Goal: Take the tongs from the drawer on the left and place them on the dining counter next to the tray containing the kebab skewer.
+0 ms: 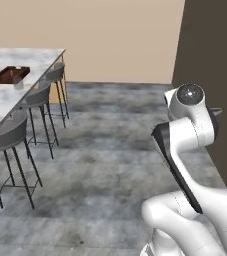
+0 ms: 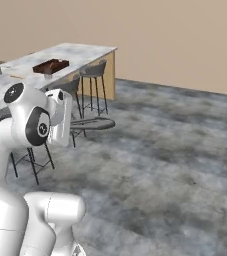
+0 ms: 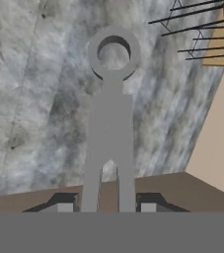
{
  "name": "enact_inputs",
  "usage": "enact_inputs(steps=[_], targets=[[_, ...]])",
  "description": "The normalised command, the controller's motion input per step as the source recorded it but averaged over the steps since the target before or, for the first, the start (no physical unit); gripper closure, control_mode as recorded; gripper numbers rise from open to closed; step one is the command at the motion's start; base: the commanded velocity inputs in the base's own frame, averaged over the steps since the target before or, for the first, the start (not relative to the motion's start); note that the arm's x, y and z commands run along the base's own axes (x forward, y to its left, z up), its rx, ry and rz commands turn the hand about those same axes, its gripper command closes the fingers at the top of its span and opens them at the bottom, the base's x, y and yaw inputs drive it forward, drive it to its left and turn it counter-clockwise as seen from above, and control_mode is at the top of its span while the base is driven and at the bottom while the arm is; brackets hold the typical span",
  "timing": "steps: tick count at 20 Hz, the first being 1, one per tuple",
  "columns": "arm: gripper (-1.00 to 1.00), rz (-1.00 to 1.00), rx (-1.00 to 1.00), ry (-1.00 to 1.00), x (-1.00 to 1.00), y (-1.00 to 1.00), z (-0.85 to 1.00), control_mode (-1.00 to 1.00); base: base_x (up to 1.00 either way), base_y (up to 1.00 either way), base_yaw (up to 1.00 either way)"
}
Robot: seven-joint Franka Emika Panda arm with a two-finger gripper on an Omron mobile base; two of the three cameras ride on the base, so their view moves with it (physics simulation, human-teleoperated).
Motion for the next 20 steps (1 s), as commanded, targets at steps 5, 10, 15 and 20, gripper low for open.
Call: enact_inputs(steps=[5,10,15,20], targets=[[1.00,0.00,0.00,0.00,0.00,0.00,0.00,1.00,1.00,-0.49,0.11],[1.00,0.00,0.00,0.00,0.00,0.00,0.00,1.00,1.00,-0.47,0.01],[1.00,0.00,0.00,0.00,0.00,0.00,0.00,1.00,1.00,-0.39,0.00],[1.00,0.00,0.00,0.00,0.00,0.00,0.00,1.00,1.00,-0.39,0.00]])
